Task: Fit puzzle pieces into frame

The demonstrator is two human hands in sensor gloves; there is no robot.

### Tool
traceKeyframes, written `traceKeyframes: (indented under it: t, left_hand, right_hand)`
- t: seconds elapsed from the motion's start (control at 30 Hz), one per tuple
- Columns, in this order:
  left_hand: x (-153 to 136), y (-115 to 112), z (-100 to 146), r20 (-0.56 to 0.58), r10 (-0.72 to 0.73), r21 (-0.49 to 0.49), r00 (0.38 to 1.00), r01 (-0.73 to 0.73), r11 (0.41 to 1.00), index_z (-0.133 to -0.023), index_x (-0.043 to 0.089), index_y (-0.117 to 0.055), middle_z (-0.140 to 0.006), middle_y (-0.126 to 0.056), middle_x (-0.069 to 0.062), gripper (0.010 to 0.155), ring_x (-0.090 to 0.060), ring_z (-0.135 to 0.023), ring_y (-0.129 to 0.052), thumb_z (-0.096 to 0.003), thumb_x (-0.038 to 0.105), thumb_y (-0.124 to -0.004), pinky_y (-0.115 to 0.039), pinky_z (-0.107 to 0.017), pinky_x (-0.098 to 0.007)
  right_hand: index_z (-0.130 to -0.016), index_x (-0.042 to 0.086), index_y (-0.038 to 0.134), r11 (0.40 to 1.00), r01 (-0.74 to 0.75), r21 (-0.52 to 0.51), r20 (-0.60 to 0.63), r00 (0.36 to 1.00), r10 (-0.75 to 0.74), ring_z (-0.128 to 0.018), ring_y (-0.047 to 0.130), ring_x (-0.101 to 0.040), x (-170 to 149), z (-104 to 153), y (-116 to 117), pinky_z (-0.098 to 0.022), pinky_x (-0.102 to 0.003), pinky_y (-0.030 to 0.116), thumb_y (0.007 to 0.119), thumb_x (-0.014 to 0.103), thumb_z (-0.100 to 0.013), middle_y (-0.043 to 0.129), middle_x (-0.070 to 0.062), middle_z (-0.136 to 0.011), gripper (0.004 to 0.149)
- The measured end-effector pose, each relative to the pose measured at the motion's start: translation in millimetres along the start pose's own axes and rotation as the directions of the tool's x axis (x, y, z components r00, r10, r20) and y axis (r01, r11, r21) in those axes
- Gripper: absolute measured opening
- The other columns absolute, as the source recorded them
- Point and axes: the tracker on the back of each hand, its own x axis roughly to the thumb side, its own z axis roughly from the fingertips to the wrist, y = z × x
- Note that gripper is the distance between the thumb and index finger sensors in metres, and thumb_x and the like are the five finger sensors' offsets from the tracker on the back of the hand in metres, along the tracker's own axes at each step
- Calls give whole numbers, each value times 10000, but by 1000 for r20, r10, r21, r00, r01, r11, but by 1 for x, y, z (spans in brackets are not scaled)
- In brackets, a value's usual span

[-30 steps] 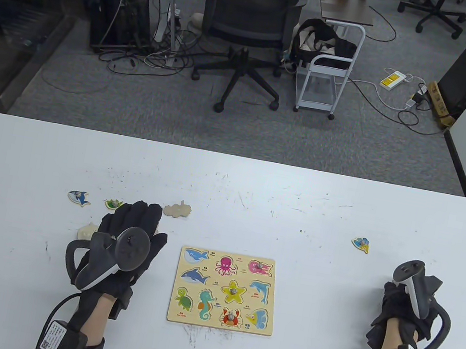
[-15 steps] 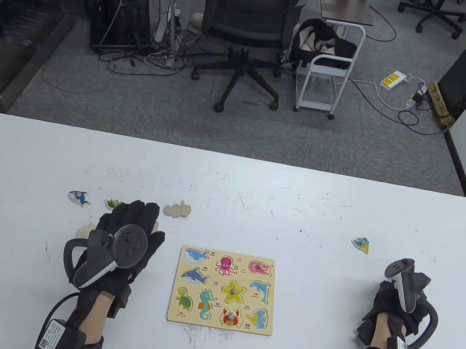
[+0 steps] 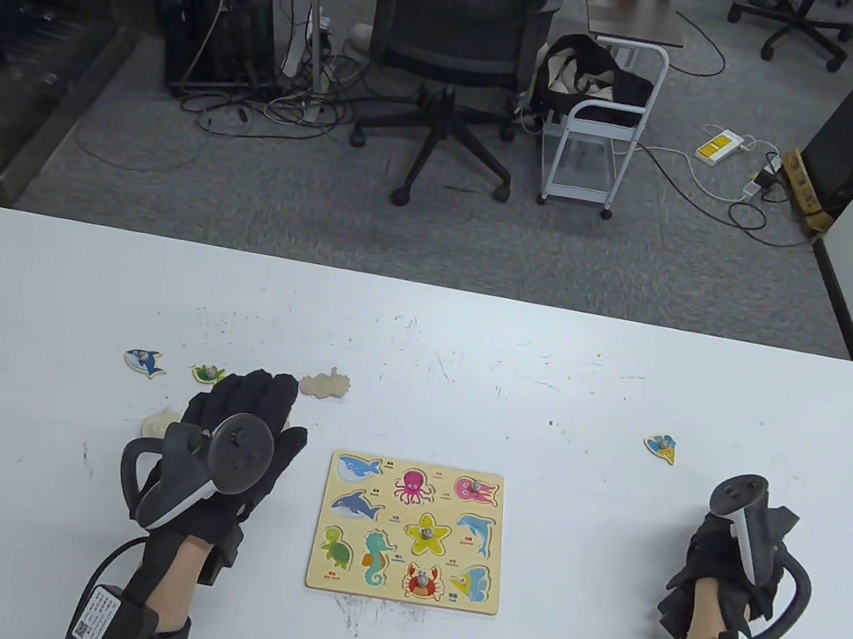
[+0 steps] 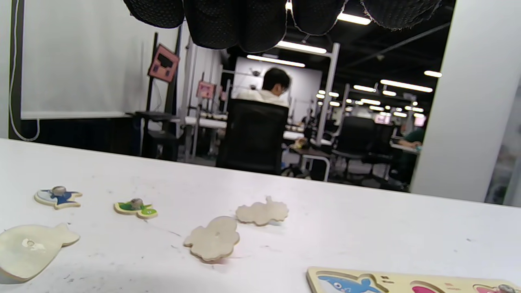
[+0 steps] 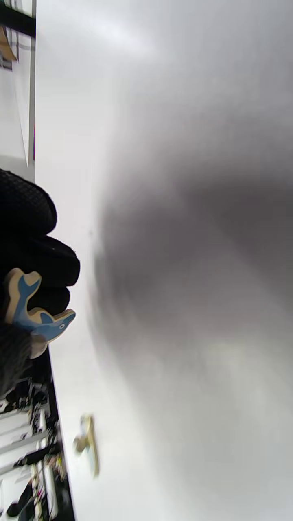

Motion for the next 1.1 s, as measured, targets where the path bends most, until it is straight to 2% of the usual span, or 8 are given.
traceKeyframes:
  t: [0.17, 0.27, 0.47, 0.53, 0.7, 0.83, 0.97, 1.1]
  left_hand:
    - [4, -1, 1, 20, 26, 4, 999, -26, 1000, -1163, 381, -534, -1239, -659, -26, 687, -334, -1133, -652, -540, 649, -639, -587, -824, -565]
    - [10, -2, 3, 38, 23, 5, 999, -23, 1000, -1161, 377, -538, -1231, -672, -25, 685, -334, -1124, -668, -540, 647, -640, -596, -823, -552]
    - [26, -3, 9, 124, 141, -19, 982, -140, 990, -1155, 370, -547, -1213, -700, -6, 680, -315, -1107, -701, -539, 642, -645, -620, -816, -530]
    - [31, -1, 13, 161, 202, -32, 966, -200, 979, -1153, 370, -549, -1209, -705, -5, 677, -311, -1102, -709, -540, 641, -646, -623, -815, -525]
    - [37, 5, 21, 224, 340, -49, 913, -338, 940, -1147, 360, -561, -1191, -731, 0, 674, -302, -1083, -739, -539, 636, -654, -641, -807, -511]
    - [39, 10, 26, 267, 457, -94, 848, -449, 888, -1143, 354, -568, -1172, -756, 10, 672, -289, -1067, -763, -539, 631, -665, -654, -801, -497]
    - [39, 9, 26, 283, 542, -151, 791, -521, 840, -1137, 346, -578, -1155, -777, 20, 666, -274, -1051, -787, -540, 623, -679, -667, -795, -483]
    - [38, 6, 22, 273, 591, -192, 759, -559, 807, -1118, 335, -608, -1113, -821, 42, 648, -244, -1015, -833, -535, 590, -727, -696, -781, -461]
  right_hand:
    - [-963, 307, 713, 994, 105, -5, 203, 974, -102, -787, 951, -214, 22, 33, -23, -630, -453, 761, 751, 387, -485, 880, 20, -929, 485]
    - [-962, 305, 716, 986, 165, 11, 348, 924, -158, -784, 955, -212, 43, 62, -39, -626, -452, 765, 754, 387, -486, 884, 18, -926, 485]
    - [-961, 302, 721, 949, 291, 123, 594, 744, -306, -781, 959, -212, 83, 127, -61, -622, -453, 769, 760, 388, -487, 887, 17, -924, 483]
    - [-961, 302, 722, 921, 337, 196, 660, 649, -378, -782, 957, -211, 97, 154, -64, -624, -454, 767, 761, 387, -488, 886, 19, -925, 483]
    - [-956, 299, 732, 846, 375, 379, 712, 465, -526, -779, 957, -214, 121, 200, -57, -623, -456, 766, 769, 386, -490, 892, 21, -918, 476]
    - [-954, 292, 739, 758, 384, 527, 685, 336, -646, -772, 959, -218, 135, 226, -44, -622, -459, 765, 773, 386, -492, 897, 18, -912, 473]
    - [-945, 284, 752, 683, 363, 634, 639, 250, -727, -760, 962, -222, 148, 239, -37, -615, -465, 764, 786, 381, -488, 905, 11, -901, 468]
    - [-933, 296, 760, 642, 333, 690, 622, 179, -762, -751, 965, -208, 154, 248, -33, -612, -457, 769, 797, 393, -484, 911, 27, -887, 461]
